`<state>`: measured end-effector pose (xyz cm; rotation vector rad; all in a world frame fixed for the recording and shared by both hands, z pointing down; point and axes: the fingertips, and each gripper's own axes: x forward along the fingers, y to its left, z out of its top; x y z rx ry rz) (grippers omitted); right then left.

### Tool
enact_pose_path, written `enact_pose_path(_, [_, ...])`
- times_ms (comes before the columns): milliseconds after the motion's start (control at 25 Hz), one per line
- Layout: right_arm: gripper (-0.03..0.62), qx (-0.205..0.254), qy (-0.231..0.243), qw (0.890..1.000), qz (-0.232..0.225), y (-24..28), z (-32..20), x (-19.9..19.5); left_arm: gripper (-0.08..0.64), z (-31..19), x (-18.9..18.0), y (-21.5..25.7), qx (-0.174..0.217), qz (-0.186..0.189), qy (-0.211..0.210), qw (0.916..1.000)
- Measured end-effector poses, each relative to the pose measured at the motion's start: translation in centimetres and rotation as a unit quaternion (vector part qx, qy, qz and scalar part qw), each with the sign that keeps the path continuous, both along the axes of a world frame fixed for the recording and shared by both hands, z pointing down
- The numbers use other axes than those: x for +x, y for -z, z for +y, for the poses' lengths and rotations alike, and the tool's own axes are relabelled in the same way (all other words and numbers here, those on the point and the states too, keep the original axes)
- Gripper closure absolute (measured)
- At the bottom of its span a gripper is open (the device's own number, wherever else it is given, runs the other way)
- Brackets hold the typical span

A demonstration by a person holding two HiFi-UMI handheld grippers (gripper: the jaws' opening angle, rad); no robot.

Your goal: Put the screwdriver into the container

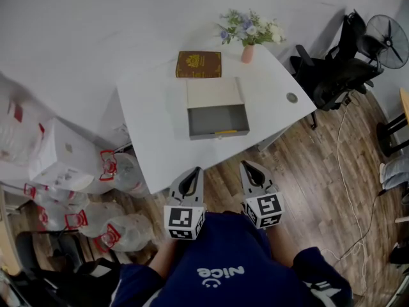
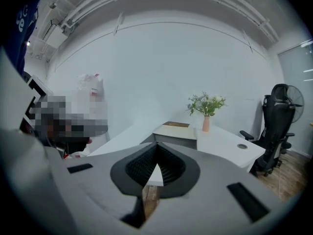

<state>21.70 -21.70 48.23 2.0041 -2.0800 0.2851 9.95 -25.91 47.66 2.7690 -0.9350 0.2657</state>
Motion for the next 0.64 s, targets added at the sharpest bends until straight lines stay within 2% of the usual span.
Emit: enact_pose_path(640, [0.571,-0.003,0.003,1.000,0.000,-0.56,-0.36,0.53,0.543,-0.44,-0.13,-0.77,0.003,-0.002,0.009,1.0000])
